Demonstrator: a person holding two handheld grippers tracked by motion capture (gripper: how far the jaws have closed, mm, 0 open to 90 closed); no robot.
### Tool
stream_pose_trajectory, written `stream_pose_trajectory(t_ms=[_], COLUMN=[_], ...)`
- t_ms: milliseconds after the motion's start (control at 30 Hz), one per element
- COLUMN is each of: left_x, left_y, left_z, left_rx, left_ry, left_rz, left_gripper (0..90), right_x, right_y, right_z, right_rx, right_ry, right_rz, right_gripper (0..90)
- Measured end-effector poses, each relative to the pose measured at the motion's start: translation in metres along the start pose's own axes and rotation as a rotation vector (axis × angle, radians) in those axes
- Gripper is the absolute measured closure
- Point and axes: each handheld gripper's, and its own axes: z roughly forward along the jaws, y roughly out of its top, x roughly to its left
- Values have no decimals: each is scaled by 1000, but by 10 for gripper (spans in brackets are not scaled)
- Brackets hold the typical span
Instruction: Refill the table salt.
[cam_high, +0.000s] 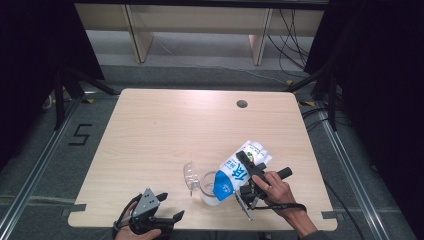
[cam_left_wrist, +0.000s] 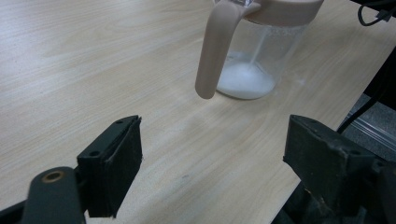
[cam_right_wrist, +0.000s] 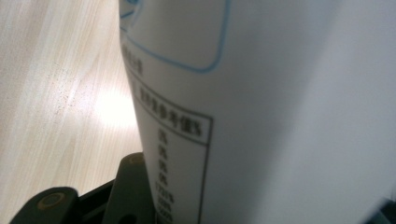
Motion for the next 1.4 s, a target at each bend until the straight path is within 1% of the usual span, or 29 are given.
stream_pose_trajectory(t_ms=[33,67,133,167,467,500,567,600,667,700,733,800,833,1000,1033,1067,1400], left_x=[0,0,0,0,0,0,0,0,0,0,0,0,0,0,2,0,0], left_y=[0,0,0,0,0,0,0,0,0,0,0,0,0,0,0,0,0], left_z=[0,0,0,0,0,0,0,0,0,0,0,0,0,0,-1,0,0], left_rx=[0,0,3,-1,1,0,5,6,3,-2,-2,6,6,5,17,6,5], left_ry=[0,0,0,0,0,0,0,0,0,-1,-1,0,0,0,8,-1,-1], left_rz=[-1,0,4,-2,0,-1,7,7,3,-2,-2,6,6,6,18,8,6], left_gripper=[187,187,187,187,187,187,187,187,187,187,187,187,187,187,187,187,187], right_x=[0,-3,-3,0,-1,0,-1,-3,-4,-3,-1,-1,-4,-4,-4,-4,-4], right_y=[0,0,0,0,0,0,0,0,1,1,0,0,1,1,1,1,1], right_z=[0,0,0,0,0,0,0,0,0,0,0,0,0,0,0,0,0], right_rx=[2,-9,-9,1,5,7,7,-4,5,0,11,7,5,5,5,6,7], right_ry=[-1,-12,-11,-2,-4,1,-5,-15,-13,-15,-6,-7,-15,-19,-19,-19,-21], right_rz=[0,-34,-33,-4,-11,-9,-14,-48,-53,-51,-24,-22,-57,-63,-65,-65,-70], right_gripper=[566,567,567,567,568,567,568,568,568,569,569,569,569,570,571,571,572])
